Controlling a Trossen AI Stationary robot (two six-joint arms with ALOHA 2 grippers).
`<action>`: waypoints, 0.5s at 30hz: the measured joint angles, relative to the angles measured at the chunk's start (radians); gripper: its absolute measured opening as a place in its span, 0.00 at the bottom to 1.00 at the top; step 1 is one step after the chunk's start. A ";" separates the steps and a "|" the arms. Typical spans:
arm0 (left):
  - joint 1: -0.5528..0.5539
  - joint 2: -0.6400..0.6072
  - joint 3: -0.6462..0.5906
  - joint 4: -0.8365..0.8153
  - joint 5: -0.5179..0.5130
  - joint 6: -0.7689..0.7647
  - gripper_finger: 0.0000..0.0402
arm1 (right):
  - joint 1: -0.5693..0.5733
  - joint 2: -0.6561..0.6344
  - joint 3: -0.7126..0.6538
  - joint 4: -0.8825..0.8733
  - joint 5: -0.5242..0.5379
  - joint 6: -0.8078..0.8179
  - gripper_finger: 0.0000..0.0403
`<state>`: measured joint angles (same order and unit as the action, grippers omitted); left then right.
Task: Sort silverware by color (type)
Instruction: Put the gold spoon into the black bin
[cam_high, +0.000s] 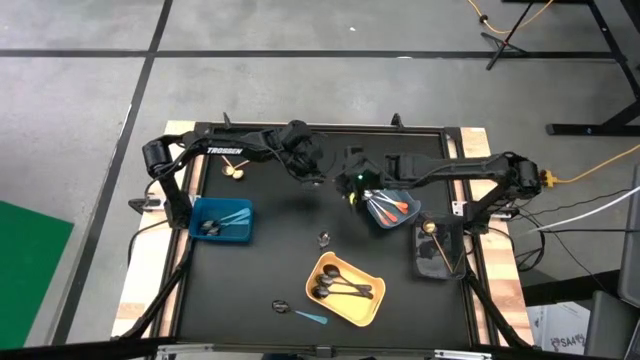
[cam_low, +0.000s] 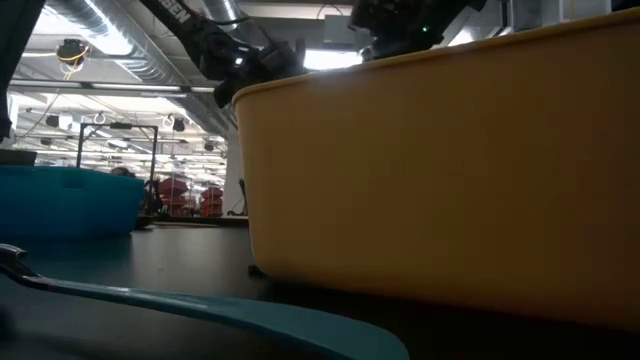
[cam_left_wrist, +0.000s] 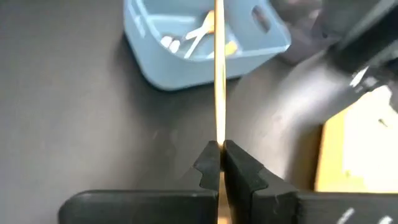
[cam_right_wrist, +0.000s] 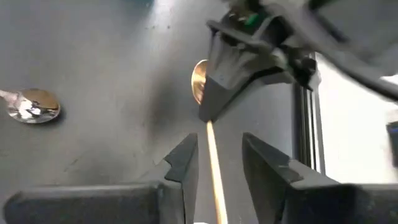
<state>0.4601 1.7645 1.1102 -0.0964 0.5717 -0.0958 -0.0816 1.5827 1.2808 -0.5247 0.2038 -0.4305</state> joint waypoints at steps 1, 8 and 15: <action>-0.002 0.000 0.000 0.019 0.011 -0.020 0.00 | 0.010 0.008 0.000 0.001 0.014 -0.001 0.27; -0.004 0.000 0.000 0.069 0.059 -0.141 0.00 | 0.068 0.040 0.000 -0.001 0.201 -0.079 0.27; -0.004 0.000 0.000 0.116 0.134 -0.220 0.00 | 0.077 0.040 0.000 -0.002 0.233 -0.101 0.27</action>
<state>0.4564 1.7645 1.1107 0.0195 0.7053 -0.3155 -0.0044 1.6222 1.2808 -0.5268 0.4364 -0.5316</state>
